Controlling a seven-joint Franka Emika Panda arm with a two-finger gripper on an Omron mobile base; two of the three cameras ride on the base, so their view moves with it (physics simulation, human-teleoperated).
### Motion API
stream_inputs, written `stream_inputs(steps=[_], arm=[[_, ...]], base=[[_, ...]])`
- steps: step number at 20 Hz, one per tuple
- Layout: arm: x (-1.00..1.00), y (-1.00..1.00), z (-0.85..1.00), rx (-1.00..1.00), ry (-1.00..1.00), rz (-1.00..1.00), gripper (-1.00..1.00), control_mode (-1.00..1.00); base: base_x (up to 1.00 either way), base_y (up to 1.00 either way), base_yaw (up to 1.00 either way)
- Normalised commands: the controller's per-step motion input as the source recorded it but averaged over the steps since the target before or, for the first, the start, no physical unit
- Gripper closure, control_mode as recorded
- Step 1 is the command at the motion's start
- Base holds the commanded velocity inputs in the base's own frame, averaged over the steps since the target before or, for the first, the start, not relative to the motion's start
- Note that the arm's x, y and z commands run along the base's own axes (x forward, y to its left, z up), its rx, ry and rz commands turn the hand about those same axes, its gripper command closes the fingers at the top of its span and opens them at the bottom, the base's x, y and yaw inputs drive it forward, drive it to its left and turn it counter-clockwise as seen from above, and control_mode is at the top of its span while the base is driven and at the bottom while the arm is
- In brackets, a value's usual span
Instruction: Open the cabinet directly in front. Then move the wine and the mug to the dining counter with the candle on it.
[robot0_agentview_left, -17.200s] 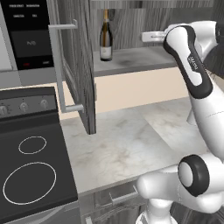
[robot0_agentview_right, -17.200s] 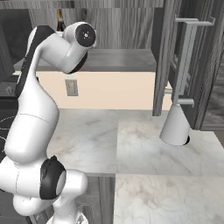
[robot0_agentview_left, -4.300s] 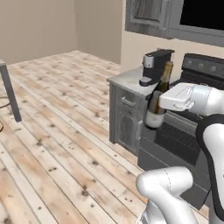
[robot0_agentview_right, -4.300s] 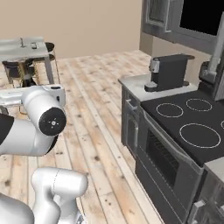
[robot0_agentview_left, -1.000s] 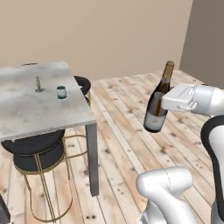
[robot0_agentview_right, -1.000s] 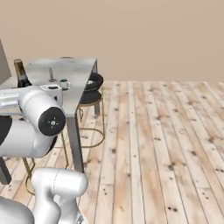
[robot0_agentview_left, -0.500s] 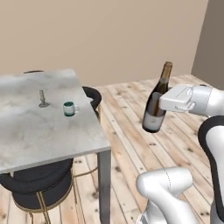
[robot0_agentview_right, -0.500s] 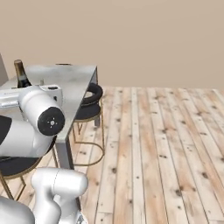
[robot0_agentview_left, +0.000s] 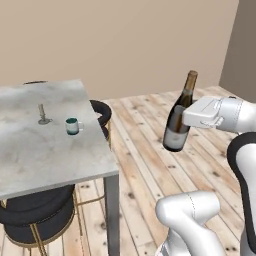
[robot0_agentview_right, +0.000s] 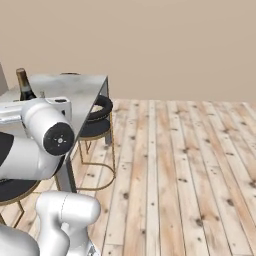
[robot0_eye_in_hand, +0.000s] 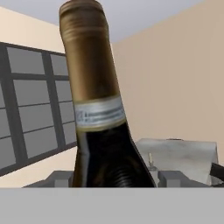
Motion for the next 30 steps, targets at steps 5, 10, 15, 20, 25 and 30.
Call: stream_inputs(steps=[5,10,15,20,25,30], arm=[[0.00,0.00,0.00,0.00,0.00,0.00,1.00,1.00],[0.00,0.00,0.00,0.00,0.00,0.00,1.00,1.00],[0.00,0.00,0.00,0.00,0.00,0.00,1.00,1.00],[0.00,0.00,0.00,0.00,0.00,0.00,1.00,1.00],[0.00,0.33,-0.06,-0.02,0.00,0.00,1.00,-1.00],[0.44,1.00,-0.44,-0.04,0.10,-0.11,1.00,-1.00]], base=[[0.26,0.58,0.00],[0.81,0.33,0.00],[1.00,0.05,0.00],[0.21,0.01,0.00],[0.00,0.19,0.00],[0.00,0.00,0.00]])
